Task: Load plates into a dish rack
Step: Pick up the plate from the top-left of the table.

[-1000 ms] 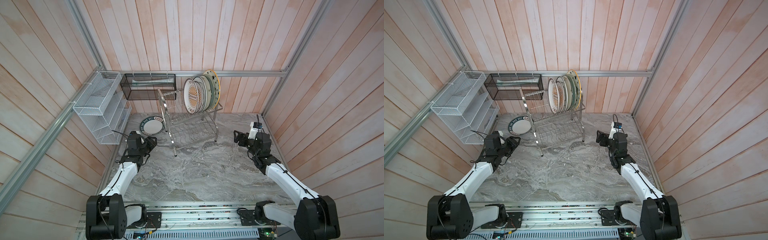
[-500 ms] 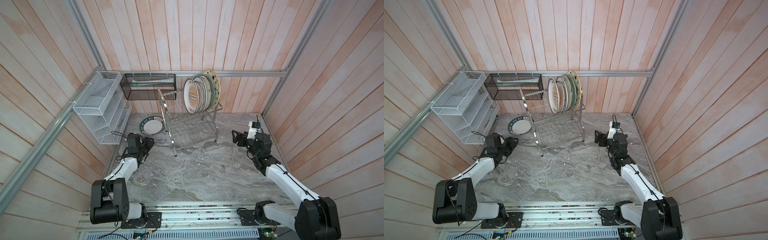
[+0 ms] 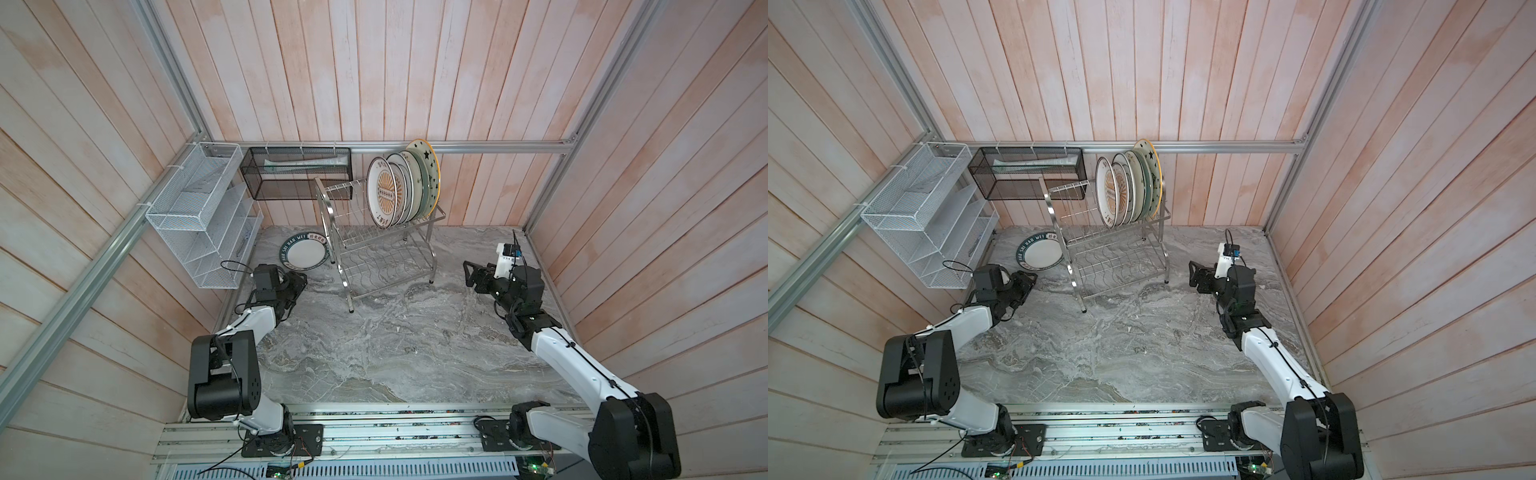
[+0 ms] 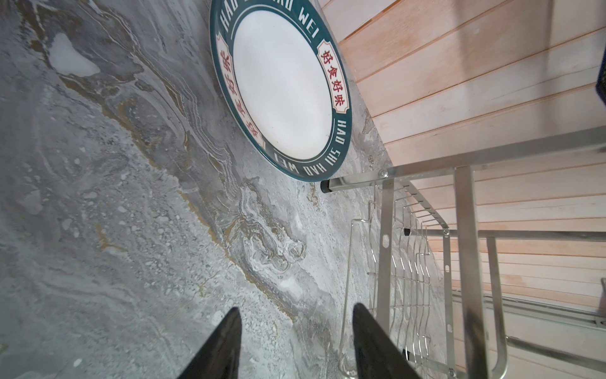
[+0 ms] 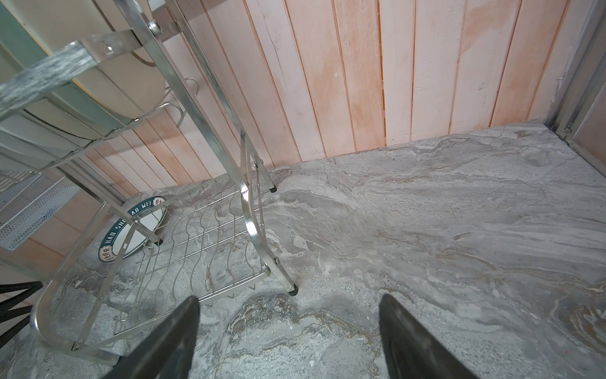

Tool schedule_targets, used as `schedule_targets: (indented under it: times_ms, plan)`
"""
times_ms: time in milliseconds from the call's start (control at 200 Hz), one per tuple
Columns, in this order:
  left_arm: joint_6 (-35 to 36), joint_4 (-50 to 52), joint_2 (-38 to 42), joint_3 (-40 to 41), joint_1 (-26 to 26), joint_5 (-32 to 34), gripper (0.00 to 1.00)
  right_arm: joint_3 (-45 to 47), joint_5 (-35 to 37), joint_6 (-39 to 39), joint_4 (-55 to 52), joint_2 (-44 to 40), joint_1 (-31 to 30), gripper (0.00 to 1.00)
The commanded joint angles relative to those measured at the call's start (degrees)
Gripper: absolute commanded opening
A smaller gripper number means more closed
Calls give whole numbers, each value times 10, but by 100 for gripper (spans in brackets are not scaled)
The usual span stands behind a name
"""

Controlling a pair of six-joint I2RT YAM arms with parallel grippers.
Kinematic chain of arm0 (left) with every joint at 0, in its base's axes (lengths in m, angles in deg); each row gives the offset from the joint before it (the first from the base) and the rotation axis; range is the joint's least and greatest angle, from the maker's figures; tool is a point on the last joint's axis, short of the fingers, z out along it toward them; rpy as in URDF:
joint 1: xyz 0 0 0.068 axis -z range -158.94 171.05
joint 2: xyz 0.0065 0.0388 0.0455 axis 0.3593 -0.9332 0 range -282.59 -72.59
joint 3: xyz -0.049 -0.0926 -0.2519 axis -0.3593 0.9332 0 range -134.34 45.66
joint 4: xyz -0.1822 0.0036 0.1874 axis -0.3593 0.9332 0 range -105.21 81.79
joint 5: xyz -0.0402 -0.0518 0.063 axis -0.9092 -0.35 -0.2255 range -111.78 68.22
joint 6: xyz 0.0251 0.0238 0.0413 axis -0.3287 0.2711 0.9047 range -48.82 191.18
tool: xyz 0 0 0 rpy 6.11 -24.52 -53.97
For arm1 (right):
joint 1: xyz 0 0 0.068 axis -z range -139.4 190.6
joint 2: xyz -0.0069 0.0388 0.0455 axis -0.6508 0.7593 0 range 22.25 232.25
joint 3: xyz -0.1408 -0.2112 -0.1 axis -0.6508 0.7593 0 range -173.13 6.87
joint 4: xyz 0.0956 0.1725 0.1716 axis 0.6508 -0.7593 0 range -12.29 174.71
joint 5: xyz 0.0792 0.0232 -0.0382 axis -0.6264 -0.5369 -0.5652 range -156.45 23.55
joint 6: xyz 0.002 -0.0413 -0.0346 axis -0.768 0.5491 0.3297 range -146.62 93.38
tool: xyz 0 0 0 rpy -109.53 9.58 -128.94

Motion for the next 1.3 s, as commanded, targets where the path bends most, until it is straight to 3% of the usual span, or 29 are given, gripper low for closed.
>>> schedule_targets:
  times_ms: [0,900,1295]
  plan:
    - [-8,-25,-21,-20,-8,-14,55,0,-10,8,10,9,4,86]
    - [-23,-44,-179,-119,-20,-27,55,-9,-11,3,-4,26,5,85]
    - [-90,-110,-246,-133,-20,3,55,-9,-10,3,-8,18,5,85]
